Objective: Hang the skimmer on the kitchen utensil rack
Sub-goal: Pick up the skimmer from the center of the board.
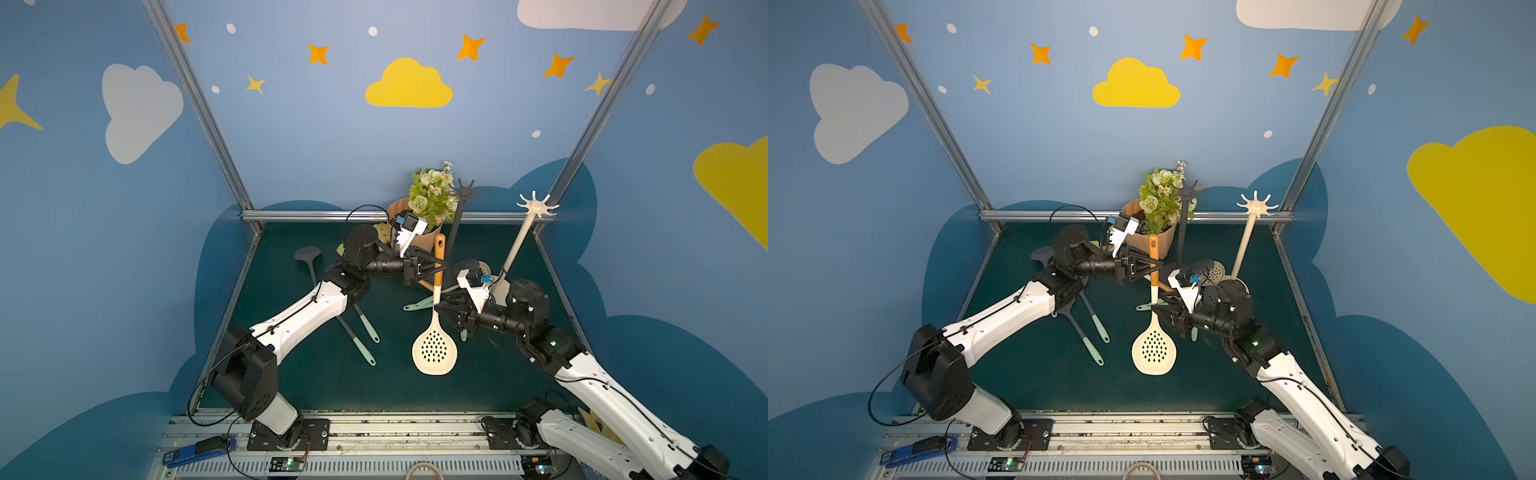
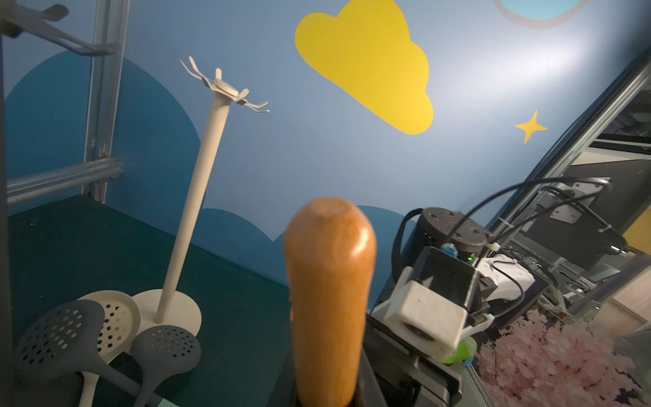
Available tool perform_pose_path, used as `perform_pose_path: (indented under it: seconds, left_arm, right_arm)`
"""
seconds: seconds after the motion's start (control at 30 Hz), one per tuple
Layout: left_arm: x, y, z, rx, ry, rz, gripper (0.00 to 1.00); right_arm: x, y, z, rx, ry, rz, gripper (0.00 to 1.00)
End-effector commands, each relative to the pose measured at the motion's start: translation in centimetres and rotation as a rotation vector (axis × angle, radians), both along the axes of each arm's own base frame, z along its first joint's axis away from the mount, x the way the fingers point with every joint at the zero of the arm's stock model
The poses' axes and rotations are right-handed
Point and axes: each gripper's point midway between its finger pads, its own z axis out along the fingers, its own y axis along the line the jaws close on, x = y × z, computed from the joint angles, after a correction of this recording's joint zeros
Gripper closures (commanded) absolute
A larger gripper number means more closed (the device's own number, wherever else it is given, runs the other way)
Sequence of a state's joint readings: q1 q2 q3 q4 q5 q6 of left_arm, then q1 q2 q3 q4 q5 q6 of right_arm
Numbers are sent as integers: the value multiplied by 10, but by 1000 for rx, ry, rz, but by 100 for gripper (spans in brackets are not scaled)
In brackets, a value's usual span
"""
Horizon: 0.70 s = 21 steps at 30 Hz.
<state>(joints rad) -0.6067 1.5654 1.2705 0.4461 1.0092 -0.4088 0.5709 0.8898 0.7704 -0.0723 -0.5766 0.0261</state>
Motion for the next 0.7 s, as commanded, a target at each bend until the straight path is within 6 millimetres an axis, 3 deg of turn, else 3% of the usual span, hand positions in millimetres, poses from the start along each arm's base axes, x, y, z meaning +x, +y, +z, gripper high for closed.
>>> perform_pose_path:
  seconds: [0.0, 0.17, 0.37, 0.43, 0.6, 0.67]
  left_arm:
    - [-21, 5, 28, -37, -57, -87, 94]
    - [-20, 4, 26, -35, -58, -93, 93]
    - [-18, 4, 25, -37, -57, -74, 89]
    - [-13, 5, 23, -36, -56, -39, 85]
    - [8, 14, 17, -11, -45, 129, 23]
    - [21, 23, 12, 19, -28, 249, 16]
  right_arm:
    - [-15, 13, 19, 75, 21, 141, 60]
    - [-13, 19, 27, 117, 35, 180, 70]
    - [-3, 23, 28, 141, 48, 166, 96]
    - [0, 22, 26, 140, 52, 145, 100]
    - [20, 11, 10, 107, 65, -4, 100]
    - [32, 3, 2, 78, 72, -98, 100]
